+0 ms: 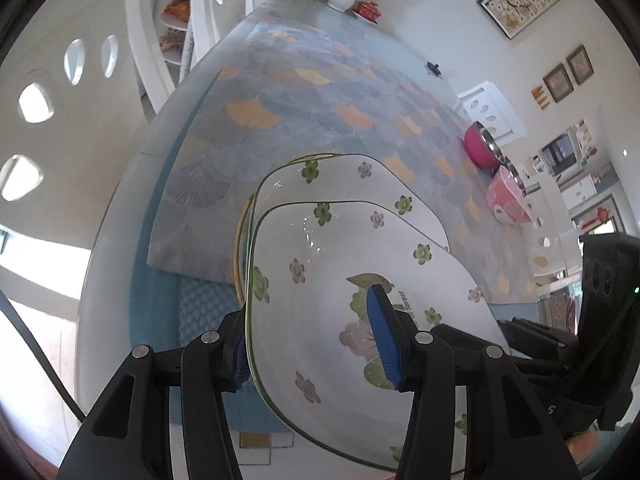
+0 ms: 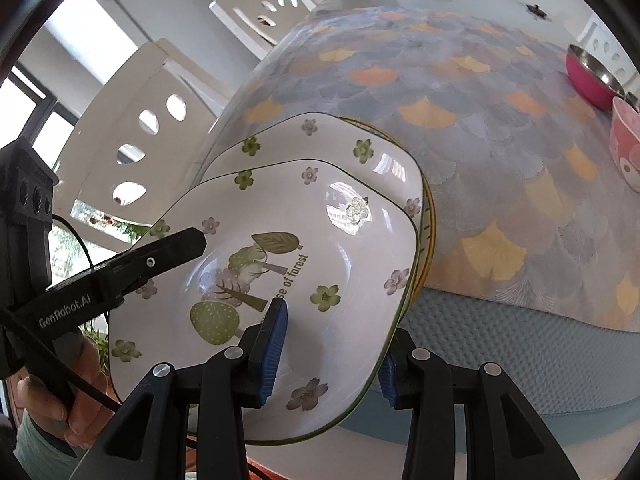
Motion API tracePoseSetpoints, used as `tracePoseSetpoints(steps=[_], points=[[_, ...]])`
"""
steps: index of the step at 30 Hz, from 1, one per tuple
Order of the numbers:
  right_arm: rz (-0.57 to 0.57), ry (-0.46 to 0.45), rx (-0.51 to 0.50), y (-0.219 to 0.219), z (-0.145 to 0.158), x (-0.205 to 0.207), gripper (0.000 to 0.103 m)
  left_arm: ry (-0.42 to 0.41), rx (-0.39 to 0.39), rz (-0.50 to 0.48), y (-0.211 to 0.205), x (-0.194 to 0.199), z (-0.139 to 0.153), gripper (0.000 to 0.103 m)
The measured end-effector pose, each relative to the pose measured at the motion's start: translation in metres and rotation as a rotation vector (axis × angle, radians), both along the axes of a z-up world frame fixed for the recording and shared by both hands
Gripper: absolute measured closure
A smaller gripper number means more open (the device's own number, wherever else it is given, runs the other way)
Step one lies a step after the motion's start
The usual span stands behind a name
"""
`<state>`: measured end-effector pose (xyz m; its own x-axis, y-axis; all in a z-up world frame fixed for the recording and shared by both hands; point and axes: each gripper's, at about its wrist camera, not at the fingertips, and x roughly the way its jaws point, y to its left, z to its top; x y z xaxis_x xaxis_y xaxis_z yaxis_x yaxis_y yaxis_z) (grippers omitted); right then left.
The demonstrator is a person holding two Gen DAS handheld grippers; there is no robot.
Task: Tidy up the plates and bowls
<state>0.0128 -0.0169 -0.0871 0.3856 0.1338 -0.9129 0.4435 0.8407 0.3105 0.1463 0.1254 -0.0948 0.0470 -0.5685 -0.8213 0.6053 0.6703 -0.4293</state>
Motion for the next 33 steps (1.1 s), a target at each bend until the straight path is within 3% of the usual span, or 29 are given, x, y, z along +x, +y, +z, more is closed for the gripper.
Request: tracePoseSetpoints(steps=[20, 30, 33], points=[[-0.114, 0.035, 0.021, -0.004, 0.004, -0.007, 0.062, 0.055, 0.005, -0.002, 0.01, 0.005, 0.004, 0.057], [-0.184, 0.016, 0.001, -0.011, 0.008, -0.01, 0.062, -0.002, 0.096, 0.013, -0.007, 0.015, 0.004, 0.056], [-0.208, 0.003, 0.004, -0.014, 0.012, -0.011, 0.062, -0.023, 0.093, 0.024, -0.003, 0.016, 0.01, 0.056]])
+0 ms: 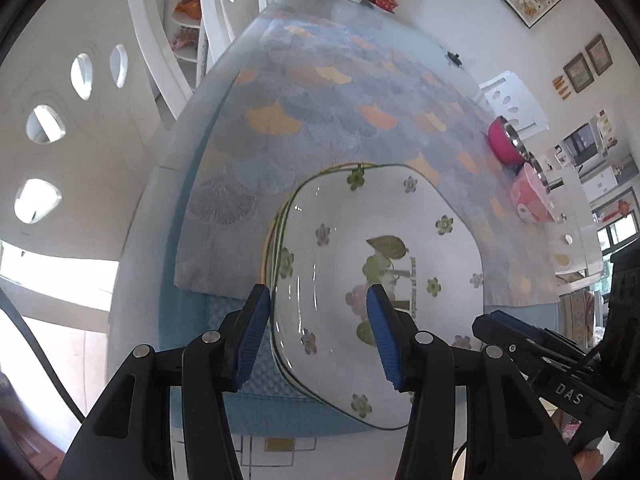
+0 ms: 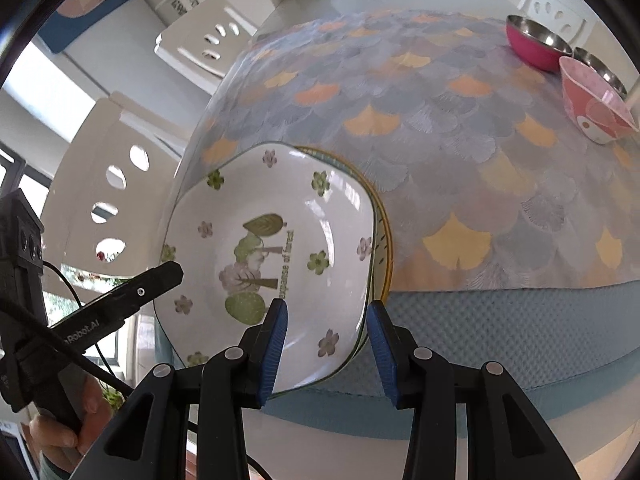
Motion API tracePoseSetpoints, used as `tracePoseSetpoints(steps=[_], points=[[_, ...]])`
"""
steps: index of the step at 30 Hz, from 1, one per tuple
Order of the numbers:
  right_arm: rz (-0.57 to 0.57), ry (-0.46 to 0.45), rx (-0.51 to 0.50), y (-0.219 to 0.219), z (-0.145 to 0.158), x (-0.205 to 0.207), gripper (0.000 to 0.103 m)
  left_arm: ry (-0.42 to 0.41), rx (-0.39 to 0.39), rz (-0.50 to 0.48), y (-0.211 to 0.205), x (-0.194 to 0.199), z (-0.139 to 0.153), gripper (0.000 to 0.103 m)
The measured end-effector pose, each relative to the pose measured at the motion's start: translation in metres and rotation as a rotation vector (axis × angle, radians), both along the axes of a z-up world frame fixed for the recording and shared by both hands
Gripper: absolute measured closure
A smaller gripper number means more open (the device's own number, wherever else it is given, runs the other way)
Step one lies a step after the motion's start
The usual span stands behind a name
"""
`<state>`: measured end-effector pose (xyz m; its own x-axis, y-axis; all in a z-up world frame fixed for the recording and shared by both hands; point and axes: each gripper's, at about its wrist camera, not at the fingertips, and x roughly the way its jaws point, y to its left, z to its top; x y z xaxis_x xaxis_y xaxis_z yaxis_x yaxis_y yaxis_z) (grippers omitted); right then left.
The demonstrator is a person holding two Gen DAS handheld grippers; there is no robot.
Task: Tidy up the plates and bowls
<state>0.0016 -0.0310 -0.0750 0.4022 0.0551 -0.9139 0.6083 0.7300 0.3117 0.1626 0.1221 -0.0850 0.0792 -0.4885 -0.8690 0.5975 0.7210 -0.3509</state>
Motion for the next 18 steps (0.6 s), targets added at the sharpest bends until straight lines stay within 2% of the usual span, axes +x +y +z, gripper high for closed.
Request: tracePoseSetpoints(steps=[3, 8, 12, 18], points=[[-0.005, 0.006, -0.01, 0.0, 0.0, -0.003, 0.062, -0.022, 0.022, 0.01, 0.011, 0.001, 0.0, 0.056], [-0.004, 0.012, 0.022, 0.003, -0.005, -0.006, 0.062, 0.004, 0.021, -0.006, 0.012, 0.0, -0.005, 0.056], [0.021, 0.017, 0.002, 0.007, -0.002, -0.001, 0.062, 0.017, 0.029, -0.04, 0.004, -0.011, -0.005, 0.055], [0.047, 0.034, -0.048, 0.01, -0.004, 0.008, 0.059, -0.06, 0.096, -0.059, -0.004, -0.024, -0.007, 0.054]])
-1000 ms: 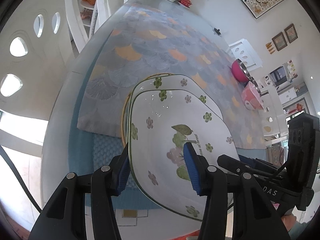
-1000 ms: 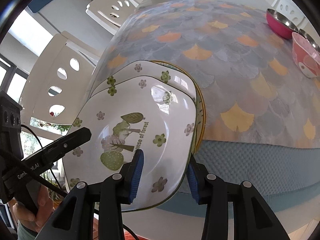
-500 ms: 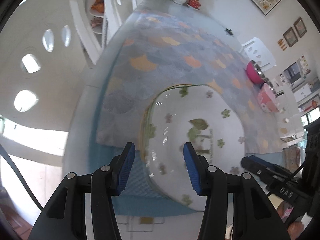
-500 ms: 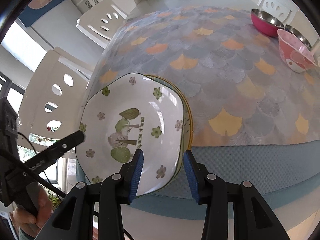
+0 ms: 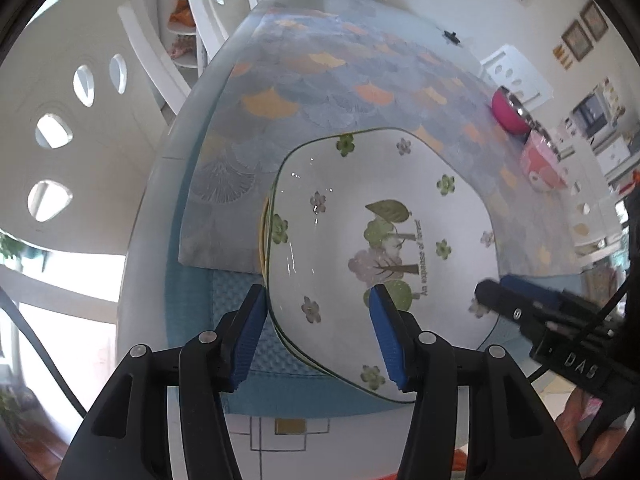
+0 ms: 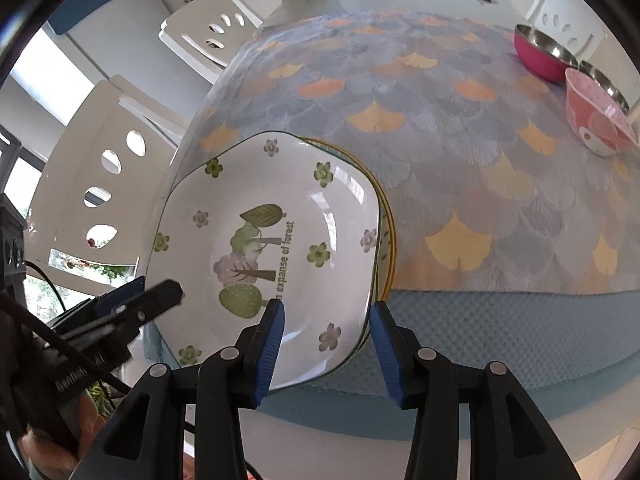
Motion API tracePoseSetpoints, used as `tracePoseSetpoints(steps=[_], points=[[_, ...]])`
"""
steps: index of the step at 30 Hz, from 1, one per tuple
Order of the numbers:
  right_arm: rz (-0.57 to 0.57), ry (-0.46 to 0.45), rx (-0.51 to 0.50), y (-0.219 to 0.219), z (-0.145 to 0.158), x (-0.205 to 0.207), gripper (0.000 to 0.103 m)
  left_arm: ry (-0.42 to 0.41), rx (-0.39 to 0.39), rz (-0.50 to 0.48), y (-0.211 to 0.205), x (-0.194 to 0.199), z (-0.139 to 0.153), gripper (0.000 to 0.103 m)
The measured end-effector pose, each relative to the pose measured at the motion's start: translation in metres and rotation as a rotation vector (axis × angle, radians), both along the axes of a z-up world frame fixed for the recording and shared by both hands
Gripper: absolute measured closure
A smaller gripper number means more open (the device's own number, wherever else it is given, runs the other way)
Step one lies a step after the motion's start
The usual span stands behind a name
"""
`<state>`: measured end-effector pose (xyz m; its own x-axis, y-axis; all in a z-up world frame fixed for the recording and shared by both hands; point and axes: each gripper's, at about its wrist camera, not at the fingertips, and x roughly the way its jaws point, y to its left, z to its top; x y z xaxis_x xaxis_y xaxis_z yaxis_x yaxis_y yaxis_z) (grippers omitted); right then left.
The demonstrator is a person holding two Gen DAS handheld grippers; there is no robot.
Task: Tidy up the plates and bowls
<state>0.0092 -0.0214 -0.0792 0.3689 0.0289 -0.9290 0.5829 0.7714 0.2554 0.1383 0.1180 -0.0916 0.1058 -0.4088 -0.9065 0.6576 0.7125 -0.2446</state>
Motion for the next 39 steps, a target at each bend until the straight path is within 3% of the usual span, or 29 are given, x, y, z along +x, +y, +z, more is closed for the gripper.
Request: tracePoseSetpoints(steps=[4, 8, 13, 17, 21, 24, 26, 31, 35, 39], points=[[-0.002, -0.023, 0.003, -0.005, 0.004, -0.001, 0.059, 0.033, -0.049, 0.058, 0.008, 0.009, 0.007, 0.054], [-0.024, -0.036, -0.006, -0.012, 0.017, -0.016, 0.059, -0.013, -0.111, 0.073, 0.009, 0.013, 0.033, 0.054], [-0.07, -0.068, 0.005, -0.029, 0.037, -0.035, 0.059, -0.027, -0.208, -0.005, -0.022, 0.008, 0.066, 0.054], [-0.107, -0.114, -0.102, -0.051, 0.071, -0.058, 0.059, -0.03, -0.273, -0.104, -0.063, -0.01, 0.09, 0.054], [-0.156, -0.174, -0.215, -0.082, 0.103, -0.08, 0.048, -0.065, -0.323, -0.194, -0.11, -0.035, 0.118, 0.048], [-0.187, -0.22, -0.248, -0.115, 0.124, -0.098, 0.048, -0.082, -0.344, -0.227, -0.145, -0.047, 0.134, 0.026], [-0.207, -0.227, -0.262, -0.14, 0.132, -0.111, 0.047, -0.082, -0.368, -0.237, -0.169, -0.054, 0.142, 0.024], [-0.278, -0.212, -0.272, -0.202, 0.137, -0.142, 0.037, -0.018, -0.362, -0.254, -0.248, -0.064, 0.141, 0.024], [-0.36, -0.23, -0.184, -0.258, 0.127, -0.167, 0.035, 0.043, -0.344, -0.251, -0.294, -0.068, 0.128, 0.024], [-0.41, -0.203, -0.089, -0.305, 0.095, -0.177, 0.035, 0.088, -0.282, -0.243, -0.332, -0.071, 0.103, 0.024]])
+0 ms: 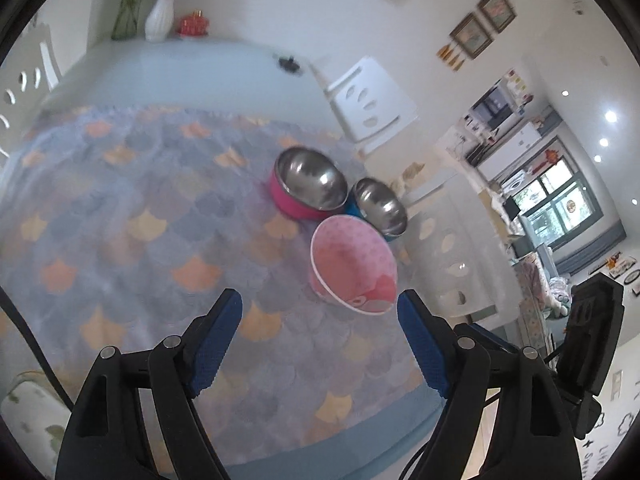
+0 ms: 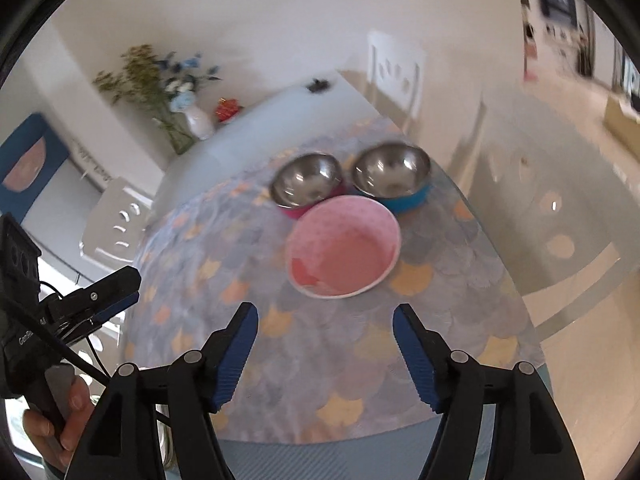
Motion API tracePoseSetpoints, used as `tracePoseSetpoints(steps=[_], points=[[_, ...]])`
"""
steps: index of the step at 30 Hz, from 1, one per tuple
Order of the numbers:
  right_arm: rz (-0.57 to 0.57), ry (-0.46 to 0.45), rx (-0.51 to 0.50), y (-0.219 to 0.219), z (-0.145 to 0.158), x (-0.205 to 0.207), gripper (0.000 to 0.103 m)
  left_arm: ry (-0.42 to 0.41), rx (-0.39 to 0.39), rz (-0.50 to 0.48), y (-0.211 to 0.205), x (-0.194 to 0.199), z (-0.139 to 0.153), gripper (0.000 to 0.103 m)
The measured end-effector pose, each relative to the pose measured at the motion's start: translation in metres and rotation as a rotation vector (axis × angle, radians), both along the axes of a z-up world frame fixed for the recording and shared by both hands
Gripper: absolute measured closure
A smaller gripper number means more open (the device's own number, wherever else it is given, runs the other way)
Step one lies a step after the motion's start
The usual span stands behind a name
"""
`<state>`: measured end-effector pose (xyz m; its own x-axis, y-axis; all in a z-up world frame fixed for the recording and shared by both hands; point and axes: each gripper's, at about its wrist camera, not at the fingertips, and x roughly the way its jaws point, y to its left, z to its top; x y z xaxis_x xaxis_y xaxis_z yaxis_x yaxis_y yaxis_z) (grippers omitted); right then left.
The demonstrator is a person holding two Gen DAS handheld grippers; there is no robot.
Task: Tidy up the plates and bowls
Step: 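Move both grippers to the rim of the pink patterned bowl, then close both grippers on the pink bowl rim and lift it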
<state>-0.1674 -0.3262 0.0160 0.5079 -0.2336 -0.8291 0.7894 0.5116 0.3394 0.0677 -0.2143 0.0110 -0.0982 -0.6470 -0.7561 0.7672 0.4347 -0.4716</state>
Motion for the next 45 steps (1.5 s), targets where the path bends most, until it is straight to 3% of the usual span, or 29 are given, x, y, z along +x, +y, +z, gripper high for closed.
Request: tracePoseSetpoints(steps=[5, 10, 16, 21, 23, 25, 26, 28, 31, 36, 45], points=[[-0.007, 0.027, 0.106, -0.044, -0.05, 0.008, 0.035, 0.023, 0.093, -0.042, -0.05, -0.006, -0.044, 0.024], [-0.012, 0.055, 0.145, -0.079, -0.084, 0.018, 0.035, 0.026, 0.161, -0.023, -0.087, -0.006, -0.076, 0.026], [0.03, 0.094, 0.163, -0.111, -0.114, 0.037, 0.036, 0.05, 0.215, -0.008, -0.115, -0.002, -0.107, 0.044], [0.079, 0.103, 0.194, -0.126, -0.137, 0.047, 0.053, 0.081, 0.258, -0.008, -0.128, -0.003, -0.128, 0.07], [0.098, 0.102, 0.196, -0.128, -0.142, 0.05, 0.067, 0.084, 0.27, -0.018, -0.131, -0.007, -0.133, 0.083], [0.107, 0.098, 0.188, -0.128, -0.144, 0.051, 0.08, 0.087, 0.272, -0.034, -0.133, -0.009, -0.137, 0.09], [0.098, 0.104, 0.173, -0.128, -0.145, 0.051, 0.087, 0.086, 0.269, -0.038, -0.133, -0.011, -0.137, 0.091], [0.096, 0.106, 0.172, -0.128, -0.147, 0.051, 0.09, 0.074, 0.258, -0.046, -0.133, -0.016, -0.136, 0.092], [0.094, 0.117, 0.167, -0.126, -0.148, 0.052, 0.091, 0.033, 0.264, -0.05, -0.136, -0.021, -0.133, 0.092], [0.096, 0.118, 0.162, -0.121, -0.143, 0.051, 0.091, 0.034, 0.241, -0.043, -0.127, -0.021, -0.123, 0.092], [0.148, 0.091, 0.12, -0.08, -0.101, 0.052, 0.091, 0.006, 0.168, 0.047, -0.07, -0.021, -0.079, 0.092]])
